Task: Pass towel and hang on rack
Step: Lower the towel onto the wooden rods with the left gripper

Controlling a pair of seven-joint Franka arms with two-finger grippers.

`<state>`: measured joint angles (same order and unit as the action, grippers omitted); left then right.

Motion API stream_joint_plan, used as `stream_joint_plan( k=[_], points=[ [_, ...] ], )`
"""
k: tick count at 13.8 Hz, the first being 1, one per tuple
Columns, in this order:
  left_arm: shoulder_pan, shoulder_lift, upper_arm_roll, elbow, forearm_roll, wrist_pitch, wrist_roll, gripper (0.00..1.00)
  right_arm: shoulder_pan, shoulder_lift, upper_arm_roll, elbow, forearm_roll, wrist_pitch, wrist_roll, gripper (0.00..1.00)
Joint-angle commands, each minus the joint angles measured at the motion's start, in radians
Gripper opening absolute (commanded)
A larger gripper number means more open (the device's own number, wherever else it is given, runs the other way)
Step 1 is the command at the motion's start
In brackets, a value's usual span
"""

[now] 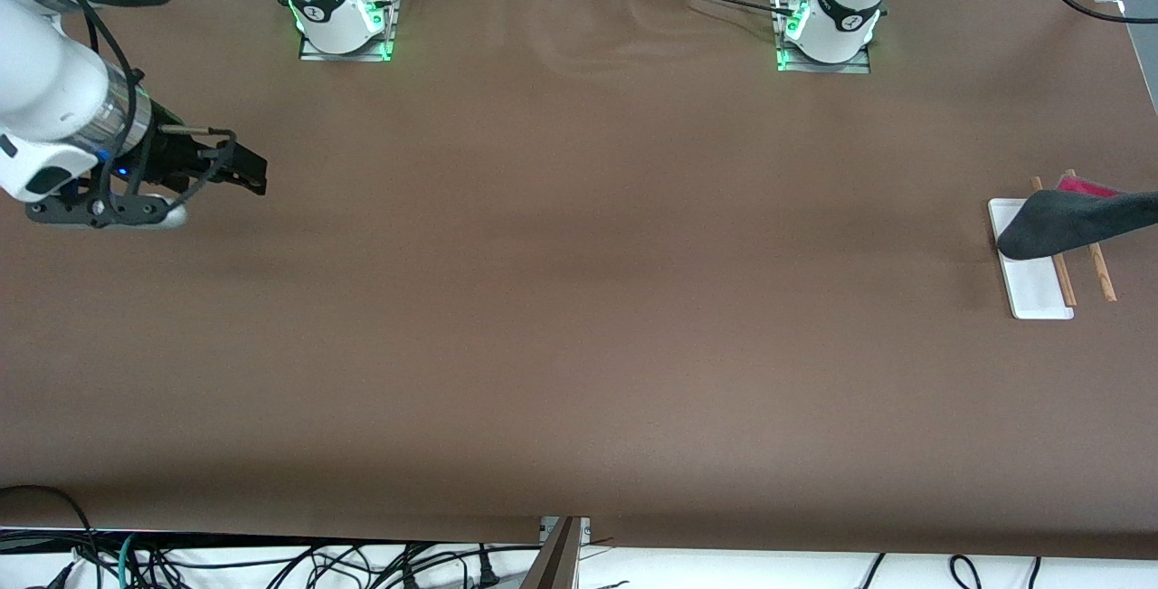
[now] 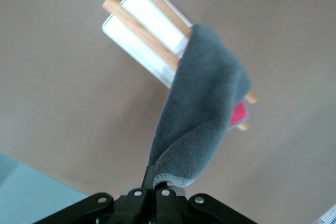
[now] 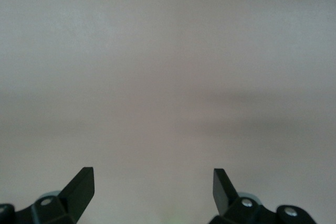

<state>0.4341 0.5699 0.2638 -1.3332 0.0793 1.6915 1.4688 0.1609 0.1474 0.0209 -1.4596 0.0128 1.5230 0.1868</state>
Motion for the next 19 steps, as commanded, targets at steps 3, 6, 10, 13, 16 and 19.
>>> stream_joint_plan(
  k=[3, 6, 10, 13, 16, 19],
  points=[
    [0.032, 0.045, -0.003, 0.037, 0.02, 0.036, 0.013, 0.0, -0.087, -0.057, 0.086, -0.074, -0.016, 0.036, -0.013, 1.0],
    [0.063, 0.077, -0.005, 0.037, 0.014, 0.1, 0.015, 0.0, -0.077, -0.058, 0.088, -0.07, -0.017, 0.034, -0.007, 1.0],
    [0.074, 0.11, -0.005, 0.037, 0.002, 0.16, 0.015, 0.0, -0.077, -0.057, 0.088, -0.07, -0.034, 0.039, -0.007, 1.0],
    [0.1, 0.145, -0.006, 0.037, -0.041, 0.189, 0.013, 0.0, -0.077, -0.054, 0.086, -0.071, -0.056, 0.051, -0.013, 1.0],
    [0.098, 0.151, -0.006, 0.037, -0.047, 0.186, 0.002, 0.0, -0.08, -0.039, 0.083, -0.071, -0.053, 0.06, -0.015, 1.0],
    [0.081, 0.147, -0.017, 0.037, -0.05, 0.172, -0.089, 0.0, -0.08, -0.045, 0.083, -0.085, -0.053, 0.065, -0.018, 1.0]
  ],
)
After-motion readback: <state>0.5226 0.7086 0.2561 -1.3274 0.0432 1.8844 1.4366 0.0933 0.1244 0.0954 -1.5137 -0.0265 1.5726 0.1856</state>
